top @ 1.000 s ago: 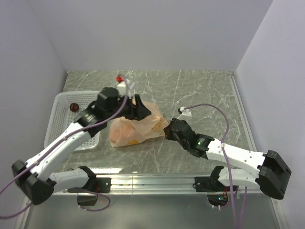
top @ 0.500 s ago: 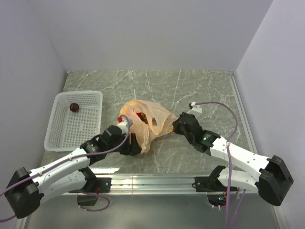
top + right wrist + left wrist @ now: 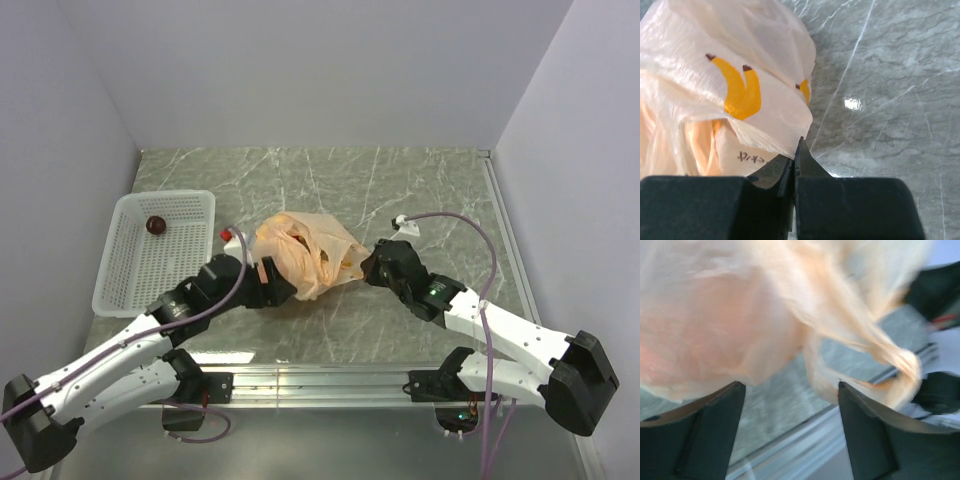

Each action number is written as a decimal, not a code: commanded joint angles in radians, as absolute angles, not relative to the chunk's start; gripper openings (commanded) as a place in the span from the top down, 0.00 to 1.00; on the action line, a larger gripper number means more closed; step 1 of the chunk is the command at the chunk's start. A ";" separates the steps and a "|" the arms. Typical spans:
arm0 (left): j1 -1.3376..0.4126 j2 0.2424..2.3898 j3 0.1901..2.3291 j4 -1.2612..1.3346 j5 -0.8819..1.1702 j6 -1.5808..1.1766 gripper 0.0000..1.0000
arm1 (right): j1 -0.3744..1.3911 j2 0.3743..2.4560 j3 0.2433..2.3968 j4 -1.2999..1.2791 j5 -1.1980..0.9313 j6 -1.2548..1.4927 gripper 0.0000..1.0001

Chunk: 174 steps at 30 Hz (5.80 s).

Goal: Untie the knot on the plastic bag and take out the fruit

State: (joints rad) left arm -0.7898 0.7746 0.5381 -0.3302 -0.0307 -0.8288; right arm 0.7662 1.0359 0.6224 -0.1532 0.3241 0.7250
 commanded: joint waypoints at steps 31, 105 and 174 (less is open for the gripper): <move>-0.792 1.160 0.666 -0.224 -0.381 -1.061 0.28 | 0.903 1.002 0.575 -0.155 0.466 0.721 1.00; -0.790 0.480 0.530 -0.328 -0.190 -0.740 0.30 | 0.841 1.502 1.256 -0.408 0.281 0.187 1.00; -1.065 1.008 0.614 -0.510 -0.812 -1.146 0.31 | 0.765 1.266 0.868 -0.212 0.307 0.342 1.00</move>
State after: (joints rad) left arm -1.0721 1.1236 0.6495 -0.4267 -0.7025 -1.0458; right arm 0.7631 1.3102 0.8894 -0.2527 0.2684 0.3260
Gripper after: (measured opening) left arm 0.674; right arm 0.008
